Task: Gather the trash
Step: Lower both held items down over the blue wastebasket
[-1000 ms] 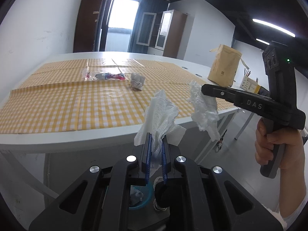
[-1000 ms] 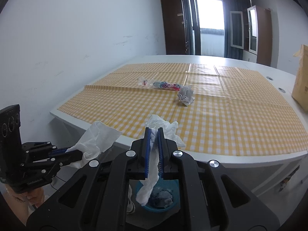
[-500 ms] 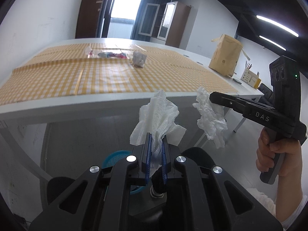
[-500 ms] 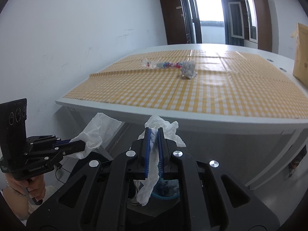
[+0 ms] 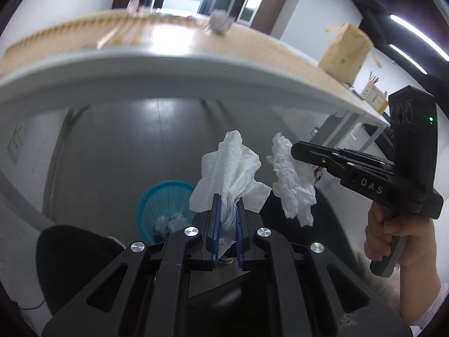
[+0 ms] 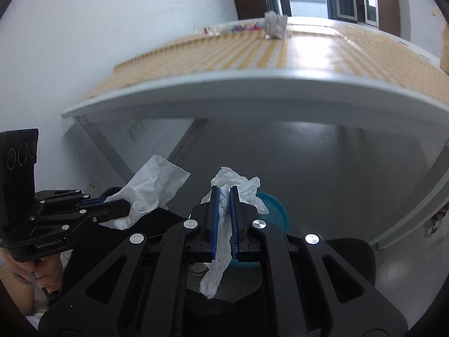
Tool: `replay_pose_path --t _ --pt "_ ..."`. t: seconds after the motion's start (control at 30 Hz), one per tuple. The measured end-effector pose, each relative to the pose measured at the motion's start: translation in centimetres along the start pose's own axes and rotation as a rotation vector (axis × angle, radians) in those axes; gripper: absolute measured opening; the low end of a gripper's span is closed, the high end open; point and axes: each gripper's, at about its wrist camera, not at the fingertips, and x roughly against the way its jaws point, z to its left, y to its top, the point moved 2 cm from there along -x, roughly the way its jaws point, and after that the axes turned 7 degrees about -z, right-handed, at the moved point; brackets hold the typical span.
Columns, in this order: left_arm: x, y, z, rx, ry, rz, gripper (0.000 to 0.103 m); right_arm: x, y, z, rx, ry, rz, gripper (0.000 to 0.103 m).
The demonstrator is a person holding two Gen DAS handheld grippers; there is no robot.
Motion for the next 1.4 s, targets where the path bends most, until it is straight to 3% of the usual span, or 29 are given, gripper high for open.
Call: replay_pose_path --t 0.17,0.57,1.4 --pt "-3.5 -1.5 2.6 -0.004 0.045 0.060 0.008 -3.3 -2.1 -0.9 -0.031 0.006 0.059 0.007" --pt "-9.7 -3.6 7.1 0.148 0.037 0.149 0.008 -12.1 -6.5 -3.5 -0.104 -0.010 0.242 0.007" --pt "-21.3 -3.6 11.7 0.330 0.138 0.354 0.009 -23.7 -9.0 -7.2 -0.225 -0.100 0.430 0.007"
